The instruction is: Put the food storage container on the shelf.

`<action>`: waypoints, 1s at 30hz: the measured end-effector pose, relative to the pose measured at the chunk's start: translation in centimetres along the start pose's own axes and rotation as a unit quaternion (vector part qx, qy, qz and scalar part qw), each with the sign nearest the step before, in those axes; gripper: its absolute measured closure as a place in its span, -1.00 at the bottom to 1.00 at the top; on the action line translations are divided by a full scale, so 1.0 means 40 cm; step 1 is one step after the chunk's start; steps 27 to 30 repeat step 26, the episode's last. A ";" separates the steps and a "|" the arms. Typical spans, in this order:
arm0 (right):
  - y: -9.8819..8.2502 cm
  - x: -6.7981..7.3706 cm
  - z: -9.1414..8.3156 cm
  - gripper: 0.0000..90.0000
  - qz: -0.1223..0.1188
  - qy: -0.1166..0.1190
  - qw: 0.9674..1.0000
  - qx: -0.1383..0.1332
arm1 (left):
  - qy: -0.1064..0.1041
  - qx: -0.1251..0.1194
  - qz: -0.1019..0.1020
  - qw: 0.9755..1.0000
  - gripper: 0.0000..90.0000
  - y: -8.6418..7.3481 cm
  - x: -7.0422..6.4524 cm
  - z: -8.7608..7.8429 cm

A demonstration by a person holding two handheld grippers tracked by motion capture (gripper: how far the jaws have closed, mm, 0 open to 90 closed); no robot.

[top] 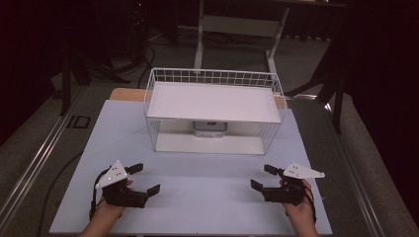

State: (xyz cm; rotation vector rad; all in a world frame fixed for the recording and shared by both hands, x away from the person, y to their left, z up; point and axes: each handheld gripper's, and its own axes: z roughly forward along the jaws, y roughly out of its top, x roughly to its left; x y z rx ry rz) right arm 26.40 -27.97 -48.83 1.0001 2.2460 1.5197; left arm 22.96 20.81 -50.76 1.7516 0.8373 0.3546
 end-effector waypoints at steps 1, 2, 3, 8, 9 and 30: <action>0.000 -0.002 0.000 -0.62 -0.003 0.000 1.000 0.000 | 0.001 -0.001 0.001 1.000 -0.95 -0.002 -0.001 0.001; -0.001 -0.005 0.000 -0.62 -0.005 0.001 1.000 0.001 | 0.003 0.002 0.003 1.000 -0.95 -0.003 0.000 0.004; -0.003 -0.007 0.002 -0.63 -0.004 0.005 1.000 0.001 | 0.002 0.003 0.001 1.000 -0.95 -0.004 0.001 0.007; -0.010 -0.007 0.011 -0.63 -0.004 0.017 1.000 0.008 | 0.011 -0.001 0.015 1.000 -0.95 0.001 -0.010 0.013; -0.010 -0.007 0.011 -0.63 -0.007 0.016 1.000 0.007 | 0.006 -0.005 0.012 1.000 -0.95 0.003 -0.011 0.012; -0.007 -0.037 -0.014 -0.64 0.011 -0.004 1.000 -0.020 | 0.010 -0.013 -0.003 1.000 -0.95 0.002 0.011 0.001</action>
